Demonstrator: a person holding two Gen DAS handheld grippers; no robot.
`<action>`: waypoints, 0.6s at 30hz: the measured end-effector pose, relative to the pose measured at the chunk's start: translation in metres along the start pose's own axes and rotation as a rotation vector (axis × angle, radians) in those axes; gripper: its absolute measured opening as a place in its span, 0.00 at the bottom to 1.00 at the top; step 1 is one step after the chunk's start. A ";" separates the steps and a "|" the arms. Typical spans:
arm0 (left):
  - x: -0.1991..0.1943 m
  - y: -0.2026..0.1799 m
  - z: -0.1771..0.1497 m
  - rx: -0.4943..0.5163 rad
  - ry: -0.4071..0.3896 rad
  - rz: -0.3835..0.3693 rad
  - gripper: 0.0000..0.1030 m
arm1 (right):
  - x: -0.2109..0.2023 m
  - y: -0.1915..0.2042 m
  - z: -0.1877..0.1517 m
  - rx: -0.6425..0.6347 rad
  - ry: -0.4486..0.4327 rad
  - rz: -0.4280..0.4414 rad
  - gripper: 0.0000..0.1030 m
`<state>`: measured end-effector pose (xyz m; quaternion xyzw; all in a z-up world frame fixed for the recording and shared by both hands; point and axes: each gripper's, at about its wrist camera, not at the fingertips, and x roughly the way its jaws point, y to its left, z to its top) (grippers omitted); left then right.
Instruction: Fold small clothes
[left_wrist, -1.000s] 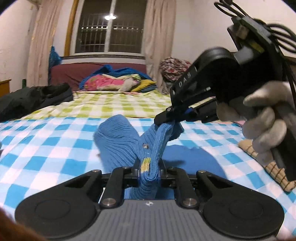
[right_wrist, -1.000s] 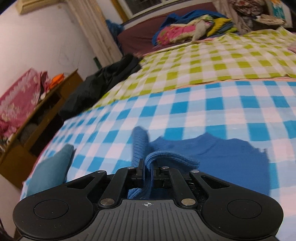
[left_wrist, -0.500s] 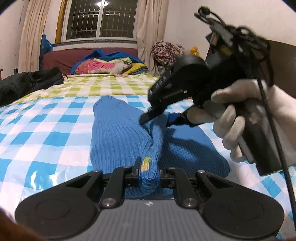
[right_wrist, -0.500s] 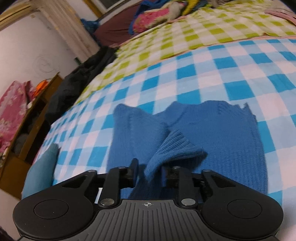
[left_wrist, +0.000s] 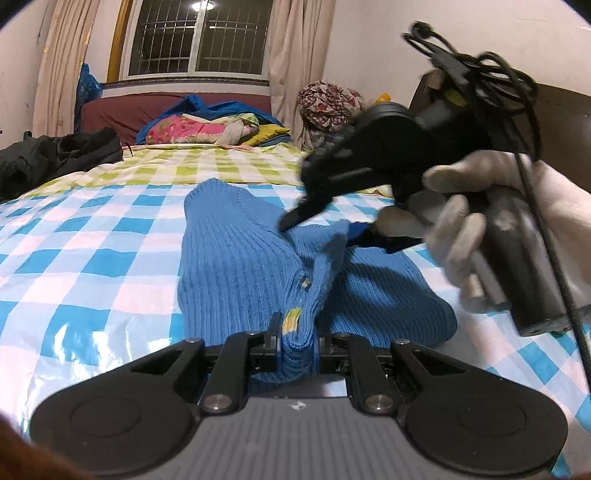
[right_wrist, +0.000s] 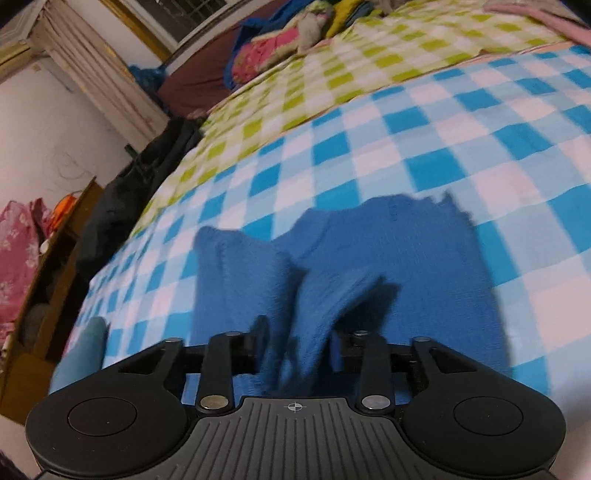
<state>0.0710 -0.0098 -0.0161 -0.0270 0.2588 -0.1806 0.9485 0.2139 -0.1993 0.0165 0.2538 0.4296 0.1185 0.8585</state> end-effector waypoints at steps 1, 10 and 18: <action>0.000 -0.001 0.000 0.002 0.000 0.000 0.19 | 0.003 0.004 0.000 -0.007 0.008 0.011 0.39; 0.001 0.000 -0.001 0.012 -0.007 0.001 0.20 | 0.021 0.034 0.004 -0.114 0.010 -0.108 0.41; 0.002 0.000 -0.006 -0.002 -0.003 -0.005 0.20 | -0.045 0.022 -0.009 -0.128 -0.163 -0.081 0.42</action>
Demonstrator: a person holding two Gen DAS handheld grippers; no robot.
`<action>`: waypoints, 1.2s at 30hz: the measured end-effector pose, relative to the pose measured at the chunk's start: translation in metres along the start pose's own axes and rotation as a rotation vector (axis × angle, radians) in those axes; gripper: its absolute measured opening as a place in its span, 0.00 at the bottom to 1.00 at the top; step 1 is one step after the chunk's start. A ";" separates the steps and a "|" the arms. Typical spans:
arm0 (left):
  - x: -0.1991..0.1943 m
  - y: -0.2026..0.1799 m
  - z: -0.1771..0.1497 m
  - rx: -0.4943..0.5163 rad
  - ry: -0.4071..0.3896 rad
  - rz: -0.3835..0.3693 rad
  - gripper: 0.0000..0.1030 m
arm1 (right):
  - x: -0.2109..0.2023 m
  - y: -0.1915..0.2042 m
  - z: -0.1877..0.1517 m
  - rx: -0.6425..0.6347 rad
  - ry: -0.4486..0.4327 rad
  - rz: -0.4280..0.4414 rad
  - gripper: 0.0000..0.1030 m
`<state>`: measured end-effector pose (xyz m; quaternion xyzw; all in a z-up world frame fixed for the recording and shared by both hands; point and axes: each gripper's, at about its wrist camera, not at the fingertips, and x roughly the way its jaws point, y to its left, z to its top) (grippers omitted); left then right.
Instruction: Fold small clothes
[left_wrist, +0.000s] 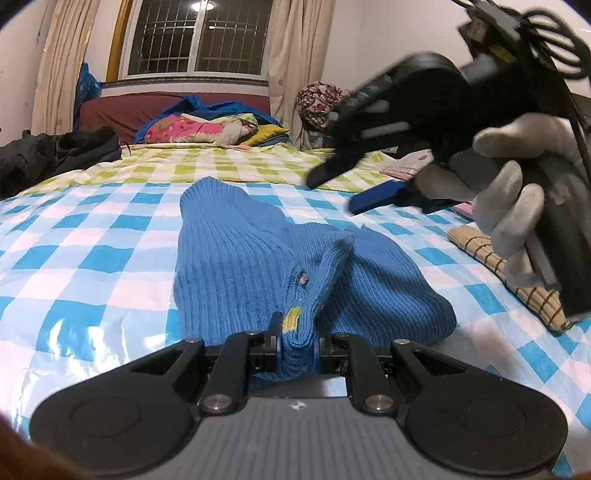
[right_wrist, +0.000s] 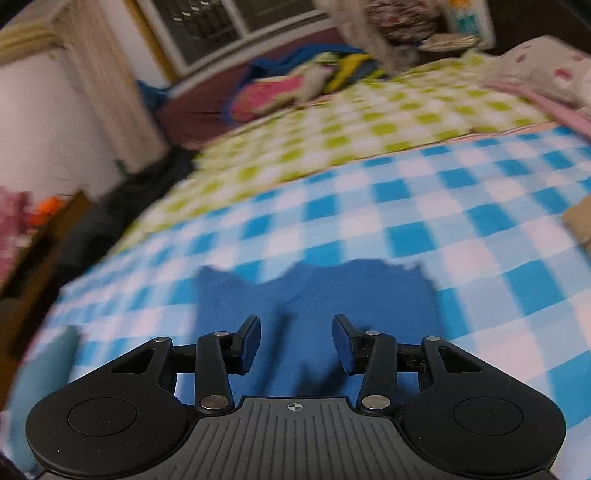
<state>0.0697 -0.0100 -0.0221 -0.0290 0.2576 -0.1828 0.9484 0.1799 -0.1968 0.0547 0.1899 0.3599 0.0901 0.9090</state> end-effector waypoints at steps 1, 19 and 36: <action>0.000 -0.001 0.000 0.002 0.001 0.002 0.20 | 0.002 0.004 -0.001 0.003 0.025 0.029 0.42; 0.011 -0.028 -0.001 0.070 0.036 -0.052 0.20 | 0.006 -0.033 -0.016 0.137 0.027 0.115 0.08; 0.014 -0.036 -0.005 0.113 0.060 -0.059 0.20 | 0.025 -0.078 -0.035 0.379 0.089 0.189 0.42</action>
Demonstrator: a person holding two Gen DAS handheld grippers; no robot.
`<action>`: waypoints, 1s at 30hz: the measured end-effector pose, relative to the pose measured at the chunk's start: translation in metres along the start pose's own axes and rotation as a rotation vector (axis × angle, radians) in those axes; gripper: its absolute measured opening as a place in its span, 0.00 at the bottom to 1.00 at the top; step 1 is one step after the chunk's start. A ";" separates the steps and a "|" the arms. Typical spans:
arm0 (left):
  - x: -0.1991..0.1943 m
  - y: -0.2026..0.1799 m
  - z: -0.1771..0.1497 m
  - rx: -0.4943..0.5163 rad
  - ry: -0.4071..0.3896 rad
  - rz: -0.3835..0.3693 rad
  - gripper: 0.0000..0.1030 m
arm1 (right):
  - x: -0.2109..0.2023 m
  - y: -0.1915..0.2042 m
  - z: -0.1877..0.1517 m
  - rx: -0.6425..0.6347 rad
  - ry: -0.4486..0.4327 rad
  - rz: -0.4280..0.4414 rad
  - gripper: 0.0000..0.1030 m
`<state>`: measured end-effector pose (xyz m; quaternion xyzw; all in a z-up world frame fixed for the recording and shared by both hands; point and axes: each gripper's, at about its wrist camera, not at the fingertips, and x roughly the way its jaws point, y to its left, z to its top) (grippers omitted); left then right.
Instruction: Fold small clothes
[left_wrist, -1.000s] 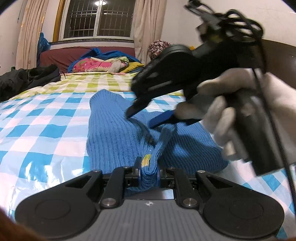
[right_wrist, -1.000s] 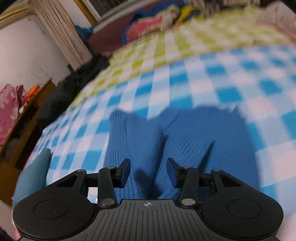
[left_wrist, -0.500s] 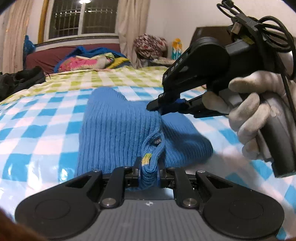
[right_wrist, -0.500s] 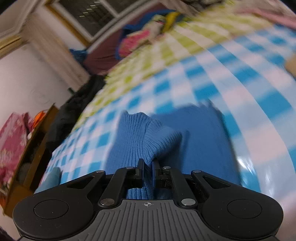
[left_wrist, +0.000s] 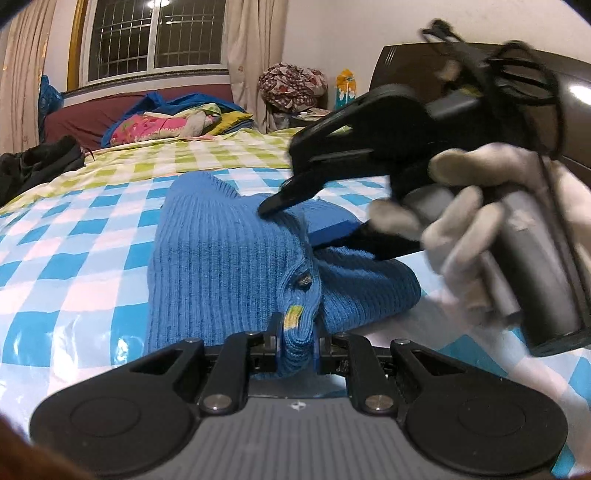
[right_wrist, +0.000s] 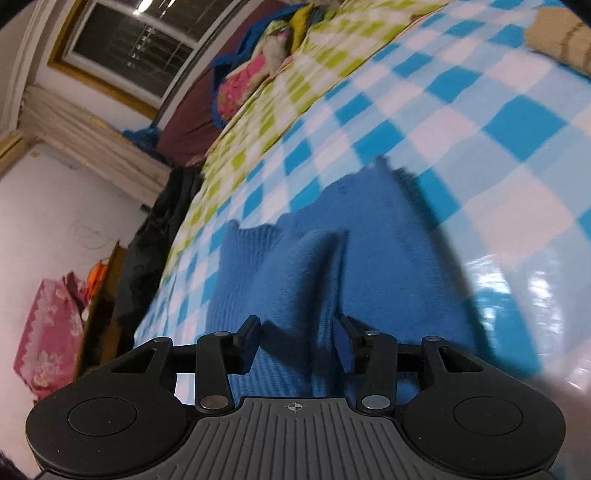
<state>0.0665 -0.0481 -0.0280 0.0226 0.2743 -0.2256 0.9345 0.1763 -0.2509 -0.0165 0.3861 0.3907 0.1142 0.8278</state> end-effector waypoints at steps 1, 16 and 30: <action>-0.001 0.000 0.001 -0.001 -0.001 -0.001 0.20 | 0.005 0.003 0.001 -0.018 0.012 -0.012 0.42; -0.021 -0.039 0.066 0.058 -0.161 -0.093 0.20 | -0.032 0.050 0.044 -0.209 -0.071 0.070 0.13; 0.048 -0.083 0.031 0.145 0.048 -0.116 0.20 | -0.008 -0.044 0.063 -0.134 -0.020 -0.049 0.17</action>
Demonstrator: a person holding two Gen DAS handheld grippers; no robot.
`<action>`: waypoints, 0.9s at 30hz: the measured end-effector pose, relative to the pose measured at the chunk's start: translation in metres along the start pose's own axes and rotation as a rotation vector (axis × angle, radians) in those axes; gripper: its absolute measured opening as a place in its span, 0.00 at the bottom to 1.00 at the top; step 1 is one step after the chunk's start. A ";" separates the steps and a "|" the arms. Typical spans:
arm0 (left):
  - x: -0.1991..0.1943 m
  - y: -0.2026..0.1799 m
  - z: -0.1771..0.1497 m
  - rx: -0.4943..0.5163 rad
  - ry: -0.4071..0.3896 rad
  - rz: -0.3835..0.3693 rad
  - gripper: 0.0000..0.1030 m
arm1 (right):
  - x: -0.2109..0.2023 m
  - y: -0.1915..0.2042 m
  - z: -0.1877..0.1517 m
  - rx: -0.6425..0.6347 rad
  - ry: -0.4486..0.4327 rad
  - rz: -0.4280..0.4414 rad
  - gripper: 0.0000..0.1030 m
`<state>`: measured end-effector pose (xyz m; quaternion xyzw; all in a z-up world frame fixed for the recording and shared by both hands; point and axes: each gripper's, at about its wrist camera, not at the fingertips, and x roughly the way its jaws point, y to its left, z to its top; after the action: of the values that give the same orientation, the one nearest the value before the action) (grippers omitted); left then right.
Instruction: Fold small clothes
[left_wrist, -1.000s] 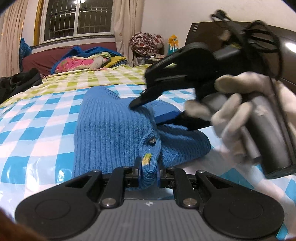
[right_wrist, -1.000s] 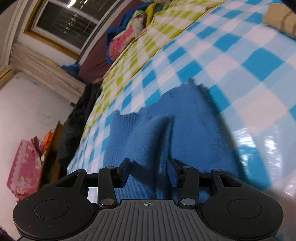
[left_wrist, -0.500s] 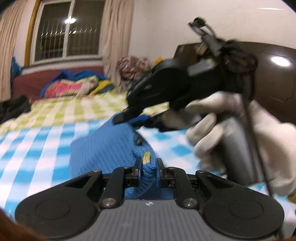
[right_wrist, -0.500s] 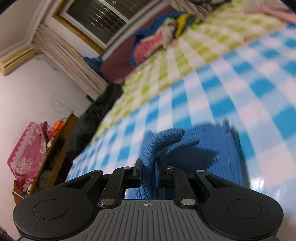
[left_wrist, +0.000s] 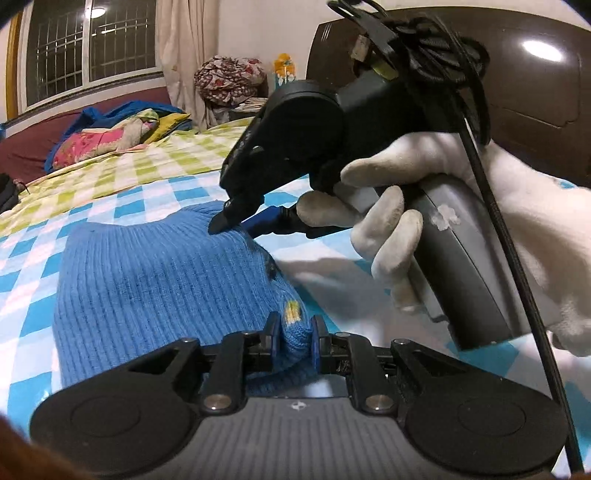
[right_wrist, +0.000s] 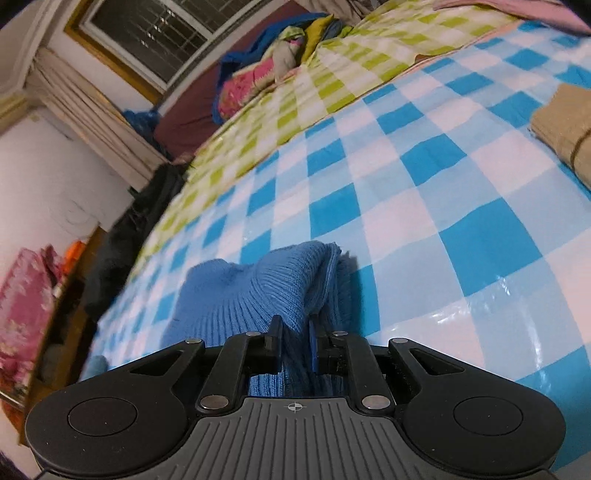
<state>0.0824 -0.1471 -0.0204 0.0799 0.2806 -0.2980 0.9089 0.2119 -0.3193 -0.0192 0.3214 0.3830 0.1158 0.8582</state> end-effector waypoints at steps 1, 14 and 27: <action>-0.005 0.001 0.000 -0.005 -0.003 -0.004 0.20 | -0.002 -0.001 -0.001 0.006 -0.001 0.010 0.18; -0.064 0.019 0.008 -0.029 -0.101 -0.030 0.30 | -0.038 0.030 -0.013 -0.131 -0.091 0.006 0.22; -0.030 0.100 -0.002 -0.206 0.006 0.198 0.32 | -0.025 0.012 -0.030 -0.209 0.012 -0.133 0.28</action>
<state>0.1205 -0.0506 -0.0079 0.0142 0.3033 -0.1763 0.9363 0.1732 -0.3075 -0.0118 0.2035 0.3943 0.0998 0.8906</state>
